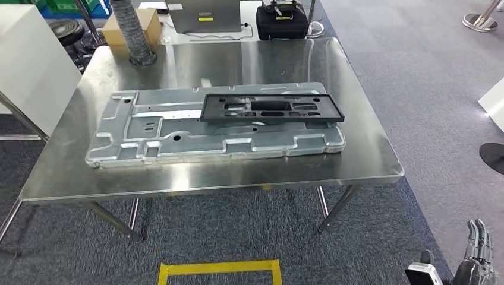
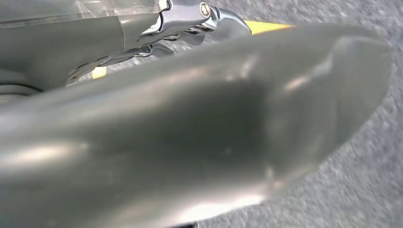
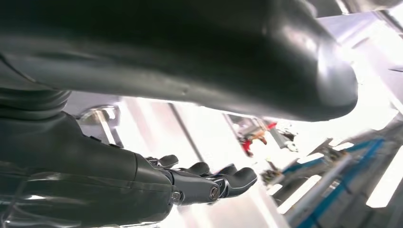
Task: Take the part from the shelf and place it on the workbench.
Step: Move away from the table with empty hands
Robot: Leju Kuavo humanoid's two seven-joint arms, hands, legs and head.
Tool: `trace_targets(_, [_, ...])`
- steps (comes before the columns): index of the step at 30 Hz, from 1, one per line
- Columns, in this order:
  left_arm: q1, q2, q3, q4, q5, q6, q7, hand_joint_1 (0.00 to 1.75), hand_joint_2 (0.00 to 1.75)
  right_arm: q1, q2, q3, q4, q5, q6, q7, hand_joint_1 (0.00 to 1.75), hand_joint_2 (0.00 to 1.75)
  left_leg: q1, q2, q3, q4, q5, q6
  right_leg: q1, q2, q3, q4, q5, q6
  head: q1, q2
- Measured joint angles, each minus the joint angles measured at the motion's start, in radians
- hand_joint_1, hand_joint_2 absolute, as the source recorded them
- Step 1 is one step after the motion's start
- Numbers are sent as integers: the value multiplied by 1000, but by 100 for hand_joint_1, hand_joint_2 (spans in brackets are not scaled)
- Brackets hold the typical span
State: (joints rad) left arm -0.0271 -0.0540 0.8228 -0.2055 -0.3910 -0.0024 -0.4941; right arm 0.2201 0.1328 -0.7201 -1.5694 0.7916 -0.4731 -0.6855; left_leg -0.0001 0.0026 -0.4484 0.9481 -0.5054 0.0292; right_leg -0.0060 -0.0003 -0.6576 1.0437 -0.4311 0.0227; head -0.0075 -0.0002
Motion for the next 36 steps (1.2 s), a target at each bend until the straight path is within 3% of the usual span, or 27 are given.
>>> trace_targets(2, [1,-3,1,0,-4,-2,0,0,0,-6,4,-32,43,9,19,0,0,0,0,5,-31,2,24,7,-6,1,-31,122,-108,11,2,0])
trace_targets(3, [2,-4,1,0,-5,-3,1,0,0,-12,5,-49,76,17,27,0,0,0,0,6,-48,4,35,6,-8,1,-43,188,-141,17,3,0])
trace_targets(4, [2,-6,2,0,-7,-4,2,0,0,-18,7,-66,111,25,34,0,0,0,0,7,-65,8,47,5,-10,1,-44,234,-148,21,2,0])
trace_targets(5, [2,-8,2,0,-9,-5,3,0,0,-25,7,-85,152,34,38,0,0,0,0,8,-83,13,57,3,-13,1,-28,248,-130,23,3,0])
trace_targets(6, [2,-10,2,0,-11,-6,5,0,0,-34,7,-104,194,44,38,0,0,0,1,8,-101,20,66,1,-15,1,4,226,-101,25,3,0])
trace_targets(7, [2,-12,2,0,-14,-6,7,0,0,-45,6,-122,241,55,34,0,0,0,1,8,-118,28,74,-3,-17,1,54,170,-78,25,3,0])
trace_targets(8, [1,-13,2,0,-16,-7,9,0,0,-59,4,-142,294,67,25,0,0,0,1,8,-133,37,81,-8,-16,1,115,91,-73,23,3,0])
trace_targets(10, [-1,-16,3,0,-19,-7,12,0,0,-90,-7,-180,414,87,0,0,0,0,0,8,-151,47,96,-19,-11,1,204,-45,-97,11,2,0])
trace_targets(11, [-1,-17,3,0,-21,-7,14,0,0,-104,-16,-201,485,98,-17,2,0,0,1,9,-156,48,105,-25,-7,0,220,-77,-108,3,1,0])
trace_targets(13, [0,-19,6,0,-26,-7,17,0,0,-136,-37,-244,642,127,-55,21,0,0,4,8,-163,49,115,-37,-5,-2,211,-86,-96,-14,2,0])
trace_targets(14, [1,-20,7,0,-29,-7,20,0,0,-151,-46,-264,720,145,-74,37,0,0,6,6,-171,60,99,-43,-6,-3,201,-87,-86,-23,1,0])
trace_targets(16, [3,-22,9,0,-31,-7,24,0,0,-177,-60,-291,857,178,-101,81,0,0,10,4,-196,138,15,-50,-7,-6,177,-88,-64,-37,-4,0])
trace_targets(18, [3,-25,12,0,-35,-7,27,0,0,-196,-69,-307,969,206,-105,133,0,0,11,4,-223,269,-76,-56,-3,-7,148,-83,-45,-42,-9,0])
trace_targets(19, [2,-26,14,0,-38,-7,27,0,0,-203,-72,-313,1017,222,-101,161,0,0,11,4,-226,318,-91,-57,-2,-7,132,-79,-35,-42,-9,0])
trace_targets(20, [2,-27,16,0,-40,-7,27,0,0,-209,-73,-316,1059,238,-94,189,0,0,11,4,-214,336,-83,-57,0,-7,116,-75,-26,-42,-10,0])
trace_targets(21, [2,-27,18,0,-42,-7,27,0,0,-214,-73,-317,1097,255,-85,218,0,0,11,4,-186,317,-57,-55,1,-7,100,-71,-17,-40,-10,0])
trace_targets(23, [-1,-27,20,0,-48,-7,27,0,0,-222,-72,-317,1161,286,-65,267,0,0,9,3,-87,187,-14,-46,3,-7,74,-61,-3,-36,-10,0])
trace_targets(25, [-4,-27,21,0,-56,-7,26,0,0,-226,-69,-314,1208,313,-46,303,0,0,4,2,-2,51,-20,-37,4,-8,59,-55,12,-27,-9,0])
trace_targets(26, [-5,-27,22,0,-59,-8,26,0,0,-228,-67,-312,1227,325,-38,315,0,0,1,1,14,17,-30,-33,3,-9,55,-55,20,-22,-9,0])
trace_targets(28, [-5,-28,22,0,-62,-10,24,0,0,-231,-66,-306,1255,343,-24,330,0,0,0,4,8,3,-19,-23,2,-8,50,-58,33,-11,-9,0])
trace_targets(29, [-6,-30,22,0,-64,-10,22,0,0,-232,-65,-304,1266,350,-17,334,0,0,2,5,0,1,-9,-14,2,-7,44,-51,22,-5,-9,0])
trace_targets(30, [-7,-31,23,0,-66,-10,20,0,0,-233,-64,-301,1277,354,-9,336,0,0,5,7,-10,-2,2,-5,1,-4,34,-26,-8,-1,-7,0])
trace_targets(32, [-9,-32,23,0,-69,-10,16,0,0,-235,-62,-297,1293,359,4,338,0,0,6,9,-35,0,23,7,-2,-2,1,82,-107,7,-3,0])
trace_targets(33, [-9,-32,23,0,-70,-10,15,0,0,-236,-62,-296,1299,360,9,338,0,0,4,10,-50,5,32,8,-4,-1,-15,152,-149,11,-2,0])
trace_targets(34, [-9,-32,24,0,-70,-9,13,0,0,-238,-62,-294,1305,361,13,338,0,0,3,10,-66,10,41,8,-6,-1,-24,209,-171,14,-3,0])
trace_targets(35, [-9,-32,24,0,-70,-8,11,0,0,-239,-62,-293,1310,361,17,338,0,0,3,10,-82,16,49,7,-8,-1,-19,237,-168,16,-2,0])
trace_targets(36, [-9,-32,25,0,-70,-7,9,0,0,-240,-62,-292,1314,363,22,338,0,0,3,10,-99,24,57,5,-9,-1,4,229,-146,17,-2,0])
